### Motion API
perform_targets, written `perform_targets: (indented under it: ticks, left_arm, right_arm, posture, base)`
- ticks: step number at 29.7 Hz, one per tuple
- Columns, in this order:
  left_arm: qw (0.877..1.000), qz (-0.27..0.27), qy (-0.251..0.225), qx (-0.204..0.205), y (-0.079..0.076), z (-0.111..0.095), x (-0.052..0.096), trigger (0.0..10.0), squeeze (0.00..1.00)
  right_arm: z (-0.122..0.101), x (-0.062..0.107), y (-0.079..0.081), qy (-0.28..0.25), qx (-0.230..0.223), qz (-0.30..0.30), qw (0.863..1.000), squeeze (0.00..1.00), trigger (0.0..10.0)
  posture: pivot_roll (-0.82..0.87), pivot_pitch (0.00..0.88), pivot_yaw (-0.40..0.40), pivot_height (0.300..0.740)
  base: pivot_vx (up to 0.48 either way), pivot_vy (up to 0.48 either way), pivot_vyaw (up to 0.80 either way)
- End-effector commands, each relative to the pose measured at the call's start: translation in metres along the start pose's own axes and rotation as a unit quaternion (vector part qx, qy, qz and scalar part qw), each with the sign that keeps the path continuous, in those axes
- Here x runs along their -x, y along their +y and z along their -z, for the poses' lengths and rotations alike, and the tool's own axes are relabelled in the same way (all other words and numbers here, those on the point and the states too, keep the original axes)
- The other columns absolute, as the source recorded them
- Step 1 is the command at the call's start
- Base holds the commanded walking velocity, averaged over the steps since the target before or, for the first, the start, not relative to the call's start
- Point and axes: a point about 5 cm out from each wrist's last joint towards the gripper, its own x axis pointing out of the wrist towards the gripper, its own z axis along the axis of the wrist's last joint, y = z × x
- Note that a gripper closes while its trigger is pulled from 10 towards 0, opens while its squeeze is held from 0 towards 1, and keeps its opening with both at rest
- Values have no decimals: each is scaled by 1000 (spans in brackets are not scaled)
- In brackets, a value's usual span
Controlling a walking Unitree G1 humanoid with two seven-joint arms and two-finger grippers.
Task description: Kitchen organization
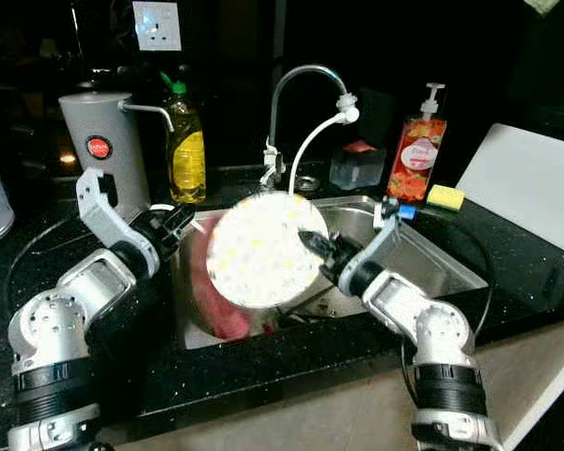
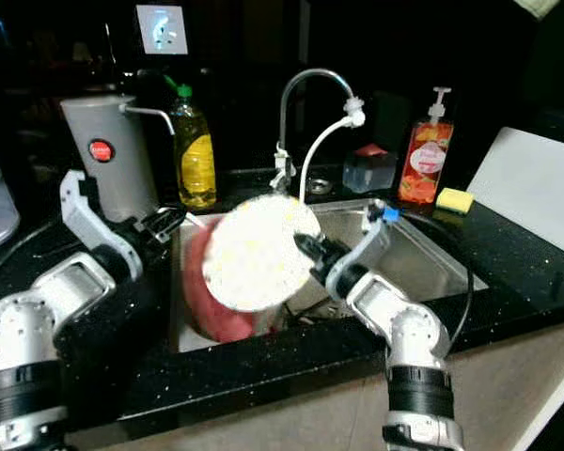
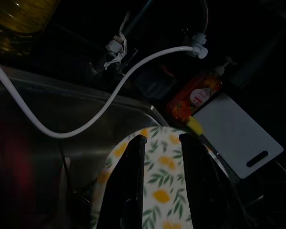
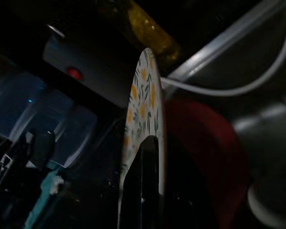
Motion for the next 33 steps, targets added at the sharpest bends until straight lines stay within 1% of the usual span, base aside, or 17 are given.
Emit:
perform_targets:
  ticks: [1, 5, 12, 18, 19, 20, 22, 23, 24, 25, 26, 27, 29, 30, 31, 32, 33]
  left_arm:
    - [1000, -7, 5, 6, 4, 3, 0, 10000, 0]
    - [1000, -15, 7, 23, 8, 3, 0, 10000, 0]
    - [1000, -16, 6, 19, 9, 3, 0, 10000, 0]
    - [1000, -18, 0, 6, 9, 0, 0, 10000, 0]
    - [1000, -20, -3, -5, 8, -2, 1, 10000, 0]
    - [1000, -20, -3, -5, 8, -2, 1, 10000, 0]
    - [998, -35, -17, -58, 9, -11, 3, 10000, 0]
    - [998, -35, -17, -58, 9, -11, 3, 10000, 0]
    - [996, -40, -26, -82, 8, -16, 5, 10000, 0]
    - [993, -42, -39, -102, 7, -21, 6, 10000, 0]
    - [993, -42, -39, -102, 7, -21, 6, 10000, 0]
    - [991, -43, -43, -122, 5, -25, 7, 10000, 0]
    - [990, -40, -40, -130, 3, -26, 7, 10000, 0]
    - [989, -44, 9, -138, 3, -18, 5, 10000, 0]
    - [986, -62, 60, -139, 8, -9, 4, 10000, 0]
    - [986, -62, 60, -139, 8, -9, 4, 10000, 0]
    - [985, -78, 96, -121, 14, -1, 4, 10000, 0]
  right_arm:
    - [1, -1, 1, 4, 1, 1, 1000, 0, 10000]
    - [2, -1, -3, 3, -2, 10, 1000, 0, 10000]
    - [0, -1, -2, -3, -1, 8, 1000, 0, 10000]
    - [-10, 1, 1, -31, 10, 7, 999, 0, 10000]
    - [-15, 1, 3, -42, 15, 6, 999, 0, 10000]
    - [-15, 1, 3, -42, 15, 6, 999, 0, 10000]
    - [-26, 2, 8, -64, 25, -2, 998, 0, 10000]
    - [-26, 2, 8, -64, 25, -2, 998, 0, 10000]
    - [-29, 2, 10, -67, 28, -3, 997, 0, 10000]
    - [-30, 1, 11, -67, 31, -3, 997, 0, 10000]
    - [-30, 1, 11, -67, 31, -3, 997, 0, 10000]
    - [-28, -3, 10, -56, 31, 3, 998, 0, 10000]
    - [-24, -6, 9, -44, 33, 11, 998, 0, 10000]
    - [-19, -10, 7, -26, 36, 22, 999, 0, 10000]
    - [-15, -13, 6, -15, 36, 29, 999, 0, 10000]
    - [-15, -13, 6, -15, 36, 29, 999, 0, 10000]
    - [-13, -17, 7, -9, 39, 32, 999, 0, 10000]
  posture:
    - [-37, 7, -16, 740]
    - [-35, 8, -16, 740]
    - [-37, 7, -16, 740]
    - [-37, 8, -15, 740]
    - [-37, 8, -15, 740]
    - [-37, 8, -15, 740]
    - [-40, 8, -16, 740]
    - [-40, 8, -16, 740]
    - [-40, 8, -16, 740]
    - [-40, 8, -16, 740]
    - [-40, 8, -16, 740]
    - [-40, 8, -16, 740]
    - [-39, 5, -15, 740]
    - [-40, 4, -15, 740]
    - [-40, 4, -15, 740]
    - [-40, 4, -15, 740]
    - [-34, 2, -15, 740]
  base:
    - [0, 0, 0]
    - [0, 0, 0]
    - [0, 0, 0]
    - [0, 0, 0]
    - [0, 0, 0]
    - [0, 0, 0]
    - [0, 0, 0]
    - [0, 0, 0]
    - [0, 0, 0]
    - [0, 0, 0]
    - [0, 0, 0]
    - [0, 0, 0]
    - [0, 0, 0]
    - [0, 0, 0]
    - [0, 0, 0]
    - [0, 0, 0]
    - [0, 0, 0]
